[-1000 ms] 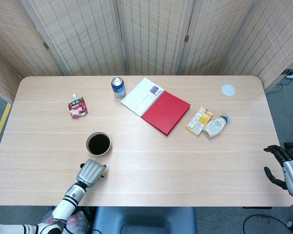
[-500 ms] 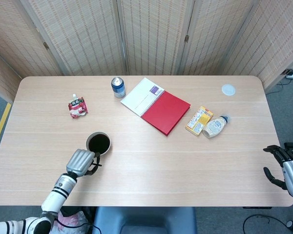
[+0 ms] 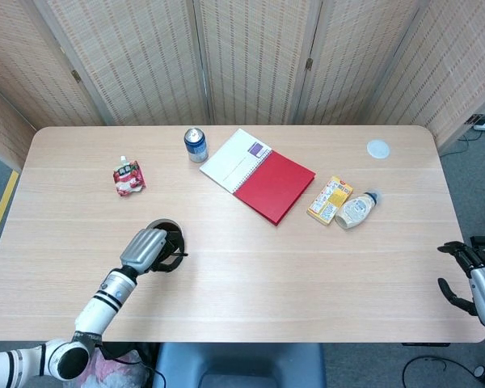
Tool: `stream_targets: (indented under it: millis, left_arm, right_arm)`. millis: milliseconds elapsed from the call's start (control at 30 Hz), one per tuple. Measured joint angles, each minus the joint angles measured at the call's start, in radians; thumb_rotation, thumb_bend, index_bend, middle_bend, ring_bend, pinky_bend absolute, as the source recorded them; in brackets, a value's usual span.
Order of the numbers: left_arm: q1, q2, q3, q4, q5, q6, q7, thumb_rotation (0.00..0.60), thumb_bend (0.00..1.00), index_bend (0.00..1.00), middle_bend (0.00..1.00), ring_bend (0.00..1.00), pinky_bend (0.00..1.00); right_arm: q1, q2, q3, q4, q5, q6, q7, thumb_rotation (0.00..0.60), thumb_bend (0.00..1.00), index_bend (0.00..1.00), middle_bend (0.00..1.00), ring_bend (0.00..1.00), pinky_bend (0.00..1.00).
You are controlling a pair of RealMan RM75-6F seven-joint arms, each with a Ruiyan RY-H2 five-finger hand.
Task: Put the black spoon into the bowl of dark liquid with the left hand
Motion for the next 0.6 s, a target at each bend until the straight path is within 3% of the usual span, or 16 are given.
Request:
stream_targets:
  millis: [267, 600]
  left_arm:
    - [-0.052, -0.118, -0.033, 0.113, -0.044, -0.005, -0.032, 0.600, 0.49, 0.66, 0.96, 0.88, 1.00]
    - [-0.095, -0.234, -0.040, 0.302, -0.095, -0.014, -0.039, 0.600, 0.49, 0.66, 0.96, 0.88, 1.00]
  right_arm:
    - [-0.011, 0.001, 0.000, 0.005, 0.008, 0.009, 0.008, 0.600, 0.26, 0.30, 0.27, 0.35, 0.35]
    - [-0.017, -0.001, -0.001, 0.015, 0.011, 0.015, 0.018, 0.600, 0.26, 0.30, 0.27, 0.35, 0.35]
